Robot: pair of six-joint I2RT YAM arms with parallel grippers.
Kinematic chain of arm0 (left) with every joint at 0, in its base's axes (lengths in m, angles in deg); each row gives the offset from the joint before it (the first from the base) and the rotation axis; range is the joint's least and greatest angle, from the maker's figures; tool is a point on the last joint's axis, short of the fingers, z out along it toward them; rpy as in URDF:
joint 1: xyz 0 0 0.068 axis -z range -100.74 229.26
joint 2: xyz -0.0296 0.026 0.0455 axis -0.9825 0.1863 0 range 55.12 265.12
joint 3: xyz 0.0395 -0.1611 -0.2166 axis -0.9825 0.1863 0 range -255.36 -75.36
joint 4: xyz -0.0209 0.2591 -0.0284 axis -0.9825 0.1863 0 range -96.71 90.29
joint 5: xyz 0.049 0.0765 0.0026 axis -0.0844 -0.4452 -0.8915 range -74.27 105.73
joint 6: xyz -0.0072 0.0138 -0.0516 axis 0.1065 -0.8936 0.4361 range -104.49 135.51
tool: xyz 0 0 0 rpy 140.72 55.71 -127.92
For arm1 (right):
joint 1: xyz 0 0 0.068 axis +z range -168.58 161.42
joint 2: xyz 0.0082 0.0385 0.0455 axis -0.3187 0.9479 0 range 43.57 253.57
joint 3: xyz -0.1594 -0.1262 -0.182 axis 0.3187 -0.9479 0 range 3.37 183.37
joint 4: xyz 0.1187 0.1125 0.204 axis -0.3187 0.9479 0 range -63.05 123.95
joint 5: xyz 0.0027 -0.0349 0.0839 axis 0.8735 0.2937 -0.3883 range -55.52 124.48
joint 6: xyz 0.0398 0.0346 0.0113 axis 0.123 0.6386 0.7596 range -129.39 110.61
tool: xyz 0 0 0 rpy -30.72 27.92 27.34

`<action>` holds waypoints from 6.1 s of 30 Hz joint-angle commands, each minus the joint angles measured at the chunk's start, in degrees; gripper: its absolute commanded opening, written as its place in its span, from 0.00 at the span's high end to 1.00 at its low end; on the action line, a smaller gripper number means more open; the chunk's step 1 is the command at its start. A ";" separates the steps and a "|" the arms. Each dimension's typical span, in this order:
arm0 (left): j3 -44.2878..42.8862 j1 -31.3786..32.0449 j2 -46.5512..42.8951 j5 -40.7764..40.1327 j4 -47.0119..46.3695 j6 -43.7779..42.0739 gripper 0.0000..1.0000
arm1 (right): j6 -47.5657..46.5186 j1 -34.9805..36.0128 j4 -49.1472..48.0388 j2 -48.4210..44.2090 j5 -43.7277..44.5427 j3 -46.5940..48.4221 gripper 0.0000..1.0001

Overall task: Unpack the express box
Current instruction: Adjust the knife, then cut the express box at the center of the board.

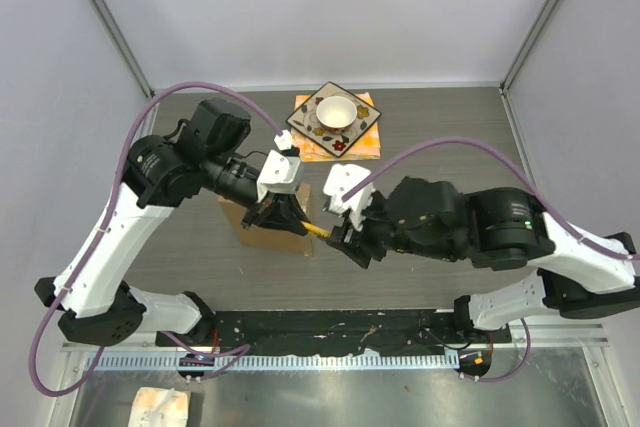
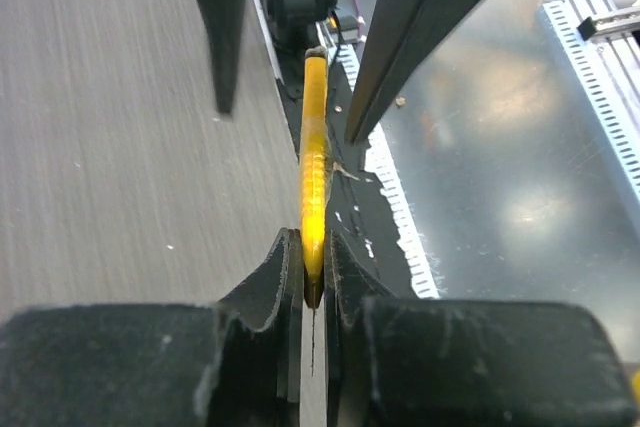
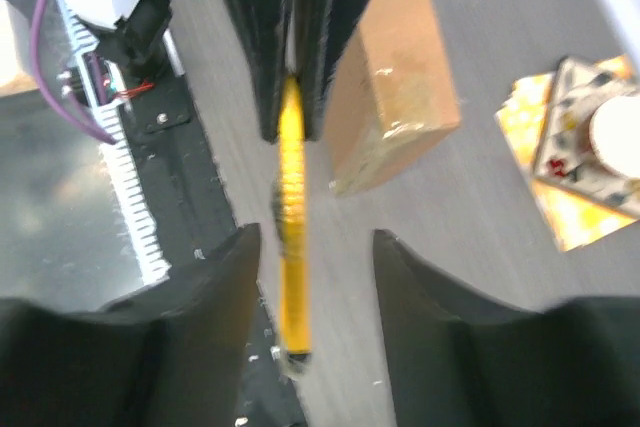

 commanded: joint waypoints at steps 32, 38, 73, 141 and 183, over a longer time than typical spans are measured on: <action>28.09 -21.86 -15.74 9.20 -98.60 100.92 1.00 | -2.72 -5.62 -70.56 -20.13 -0.69 -31.27 0.08; 29.76 -21.86 -18.11 7.45 -101.51 103.21 1.00 | 0.10 -11.42 -79.98 -13.54 -6.84 -29.16 0.10; 33.19 -22.83 -21.37 6.13 -103.89 103.91 1.00 | 5.02 -13.80 -100.02 -4.92 -20.30 -30.21 0.49; 33.89 -23.53 -26.11 -9.25 -13.19 -19.83 0.00 | -5.88 -15.65 -69.44 -22.14 -2.29 -36.54 0.99; 27.92 -17.64 -3.35 -19.36 -6.00 -28.63 0.28 | -0.34 -15.65 -71.98 -28.47 -1.75 -57.36 0.99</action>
